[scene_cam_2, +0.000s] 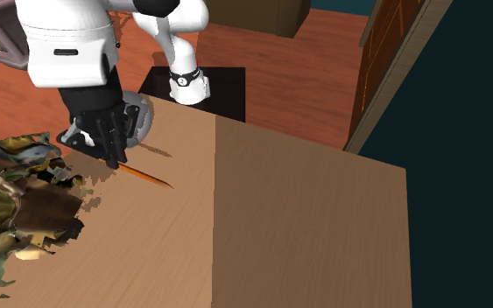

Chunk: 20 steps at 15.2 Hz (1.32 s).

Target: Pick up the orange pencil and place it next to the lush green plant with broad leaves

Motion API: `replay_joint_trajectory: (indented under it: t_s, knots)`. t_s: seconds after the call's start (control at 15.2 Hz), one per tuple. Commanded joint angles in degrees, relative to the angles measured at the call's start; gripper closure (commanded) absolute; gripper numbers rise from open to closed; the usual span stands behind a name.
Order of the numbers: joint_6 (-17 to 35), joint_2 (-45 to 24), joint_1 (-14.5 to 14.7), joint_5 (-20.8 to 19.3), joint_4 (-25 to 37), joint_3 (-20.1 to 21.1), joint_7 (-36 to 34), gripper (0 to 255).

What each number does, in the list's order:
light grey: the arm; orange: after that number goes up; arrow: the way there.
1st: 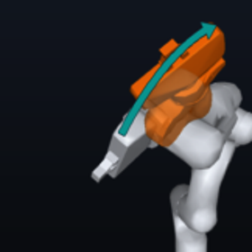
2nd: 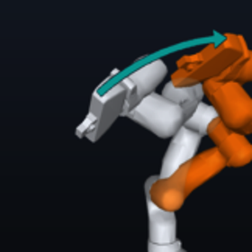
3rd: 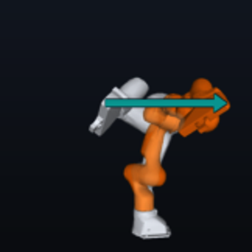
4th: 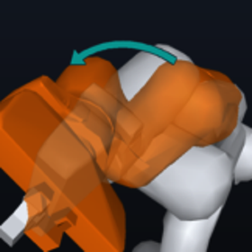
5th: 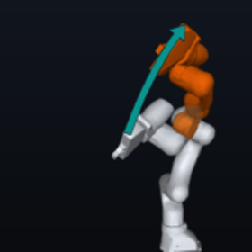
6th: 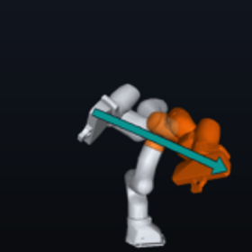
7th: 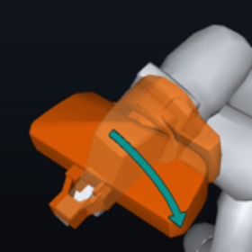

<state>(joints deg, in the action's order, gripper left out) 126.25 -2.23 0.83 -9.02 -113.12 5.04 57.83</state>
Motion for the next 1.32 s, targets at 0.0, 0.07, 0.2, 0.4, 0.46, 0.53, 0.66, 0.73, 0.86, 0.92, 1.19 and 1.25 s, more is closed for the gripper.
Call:
replay_joint_trajectory:
  t_s: [0.0,0.07,0.2,0.4,0.46,0.53,0.66,0.73,0.86,0.92,1.19,1.25]
  knots:
    - [1.56,-0.34,-0.04,-0.19,-1.2,-0.05,-0.22,255]
    - [2.28,-0.58,-0.05,-0.3,-1.68,-0.06,-0.36,255]
    - [3.72,-1.1,-0.06,-0.54,-2.62,-0.09,-0.65,255]
    - [5.87,-1.97,-0.07,-0.94,-3.93,-0.14,-1.11,255]
    - [6.58,-2.28,-0.07,-1.08,-4.34,-0.16,-1.27,255]
    - [7.29,-2.61,-0.07,-1.23,-4.74,-0.18,-1.43,255]
    - [8.71,-3.29,-0.07,-1.54,-5.5,-0.23,-1.78,255]
    - [9.41,-3.64,-0.07,-1.7,-5.86,-0.26,-1.95,255]
    - [10.82,-4.38,-0.06,-2.05,-6.55,-0.32,-2.32,255]
    - [11.52,-4.77,-0.06,-2.23,-6.87,-0.35,-2.51,255]
    - [14.29,-6.43,-0.02,-3.01,-8.04,-0.52,-3.31,255]
    - [14.97,-6.87,0.0,-3.22,-8.3,-0.57,-3.52,255]
